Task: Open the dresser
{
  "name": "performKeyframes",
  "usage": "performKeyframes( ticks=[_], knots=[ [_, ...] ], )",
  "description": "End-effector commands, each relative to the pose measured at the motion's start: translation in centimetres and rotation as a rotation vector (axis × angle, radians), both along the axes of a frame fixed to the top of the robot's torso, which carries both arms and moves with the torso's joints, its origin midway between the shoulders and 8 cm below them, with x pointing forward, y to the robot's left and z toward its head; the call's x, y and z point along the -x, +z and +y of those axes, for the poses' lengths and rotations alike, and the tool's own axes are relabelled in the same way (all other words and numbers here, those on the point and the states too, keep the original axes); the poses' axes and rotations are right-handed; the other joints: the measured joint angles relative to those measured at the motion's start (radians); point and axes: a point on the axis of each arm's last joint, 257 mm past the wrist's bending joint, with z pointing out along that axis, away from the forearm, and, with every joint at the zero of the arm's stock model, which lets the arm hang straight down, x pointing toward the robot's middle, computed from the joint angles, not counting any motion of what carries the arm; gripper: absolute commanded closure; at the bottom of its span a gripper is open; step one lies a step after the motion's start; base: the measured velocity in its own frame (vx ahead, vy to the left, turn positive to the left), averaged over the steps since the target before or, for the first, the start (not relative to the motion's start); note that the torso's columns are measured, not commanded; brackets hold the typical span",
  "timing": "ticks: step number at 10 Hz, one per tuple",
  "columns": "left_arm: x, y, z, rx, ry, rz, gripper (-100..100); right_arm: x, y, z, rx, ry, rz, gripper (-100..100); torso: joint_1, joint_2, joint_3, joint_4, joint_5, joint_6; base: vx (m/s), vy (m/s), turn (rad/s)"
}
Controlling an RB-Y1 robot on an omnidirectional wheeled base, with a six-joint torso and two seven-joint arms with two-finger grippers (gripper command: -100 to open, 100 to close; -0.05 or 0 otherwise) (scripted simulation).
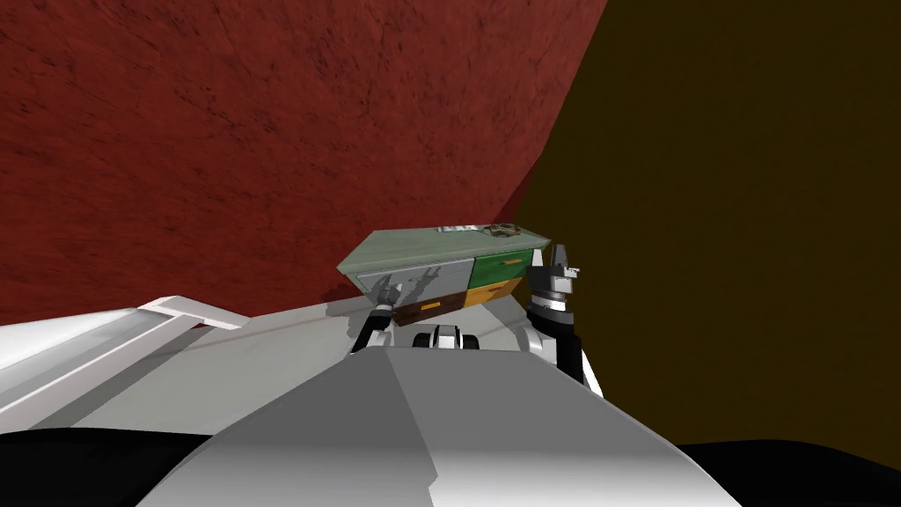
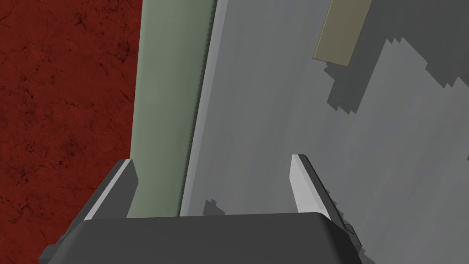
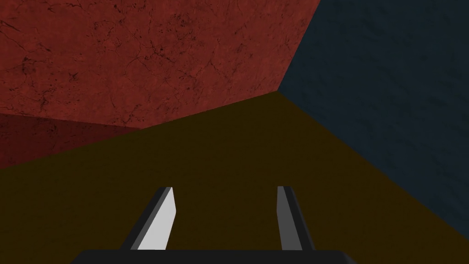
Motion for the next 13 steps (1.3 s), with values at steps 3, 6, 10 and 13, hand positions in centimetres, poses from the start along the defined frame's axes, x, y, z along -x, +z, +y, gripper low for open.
performKeyframes(
  ticks=[3, 6, 10, 13],
  knots=[
    [0.3, -4.7, -1.1, 0.135, 0.042, 0.089, -100, 0.0, 0.0, 0.0, 0.0, 0.0, 0.0, 0, 0.0, 0.001, 0.0, 0.0, 0.0, 0.0, 0.112, -0.151, 0.103],
    [0.3, -6.0, -2.5, 0.219, 0.068, 0.106, -100, 0.0, 0.0, 0.0, 0.0, 0.0, 0.0, 0, 0.002, 0.002, 0.001, 0.001, 0.001, 0.0, 0.041, -0.056, 0.059],
    [0.2, -6.1, -2.6, 0.224, 0.069, 0.106, 100, 0.0, 0.0, 0.0, 0.0, 0.0, 0.0, 0, 0.0, 0.0, 0.0, 0.0, 0.0, 0.0, 0.006, -0.008, 0.005],
    [0.8, -5.7, -2.7, 0.223, 0.066, 0.107, 100, 0.0, 0.0, 0.0, 0.0, 0.0, 0.0, 0, -0.003, 0.007, 0.004, 0.002, -0.001, 0.0, -0.163, -0.042, 0.011]
  ],
)
